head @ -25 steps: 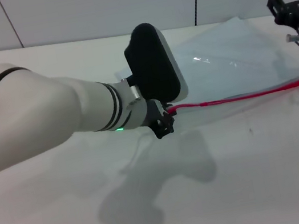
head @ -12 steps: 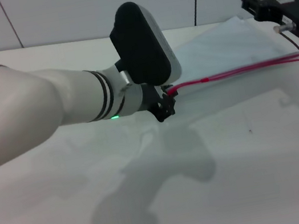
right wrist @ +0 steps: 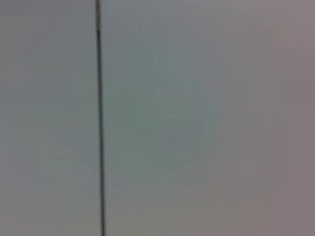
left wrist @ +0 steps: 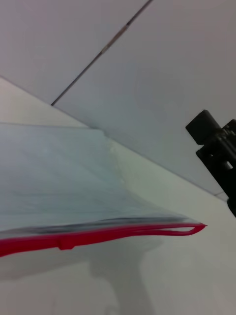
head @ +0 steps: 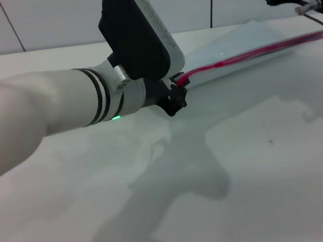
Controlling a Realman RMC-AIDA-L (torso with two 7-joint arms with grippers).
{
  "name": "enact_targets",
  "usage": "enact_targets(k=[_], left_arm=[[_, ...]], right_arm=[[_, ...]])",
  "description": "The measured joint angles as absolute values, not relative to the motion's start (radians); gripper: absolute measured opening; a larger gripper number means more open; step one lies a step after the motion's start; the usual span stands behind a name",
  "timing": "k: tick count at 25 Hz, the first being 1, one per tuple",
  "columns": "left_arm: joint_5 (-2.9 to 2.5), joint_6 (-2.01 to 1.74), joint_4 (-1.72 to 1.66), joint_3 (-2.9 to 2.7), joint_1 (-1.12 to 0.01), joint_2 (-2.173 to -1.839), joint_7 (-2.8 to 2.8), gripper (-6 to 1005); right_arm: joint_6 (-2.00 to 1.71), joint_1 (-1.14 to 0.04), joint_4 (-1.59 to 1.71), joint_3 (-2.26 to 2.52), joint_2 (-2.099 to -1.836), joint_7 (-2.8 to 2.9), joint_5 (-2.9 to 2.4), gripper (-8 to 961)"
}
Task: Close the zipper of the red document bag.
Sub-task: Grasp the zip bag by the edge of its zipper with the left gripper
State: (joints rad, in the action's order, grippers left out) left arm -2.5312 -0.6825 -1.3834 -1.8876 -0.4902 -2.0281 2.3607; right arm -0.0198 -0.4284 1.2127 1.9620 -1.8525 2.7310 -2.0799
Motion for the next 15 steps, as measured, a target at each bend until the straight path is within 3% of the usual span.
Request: enact_targets(k=[10,13,15], left_arm=[[-2.533,-0.682,-1.432,-1.873,-0.467,-2.025,2.360,55],[-2.533,-0.682,-1.441,-1.872,-0.462,-2.025,2.360,55],[-2.533,-0.682,-1.441,-1.872,-0.462,-2.025,2.360,55]], right_arm=[[-0.183,-0.407,1.351,1.848,-1.877,2.647,-2.113,642],[-0.287,-0.410,1.400,1.786,-1.896,2.596,-2.113,638],[-0.374,-0.416,1.419,1.727,-1.925,2.535,-2.112,633]])
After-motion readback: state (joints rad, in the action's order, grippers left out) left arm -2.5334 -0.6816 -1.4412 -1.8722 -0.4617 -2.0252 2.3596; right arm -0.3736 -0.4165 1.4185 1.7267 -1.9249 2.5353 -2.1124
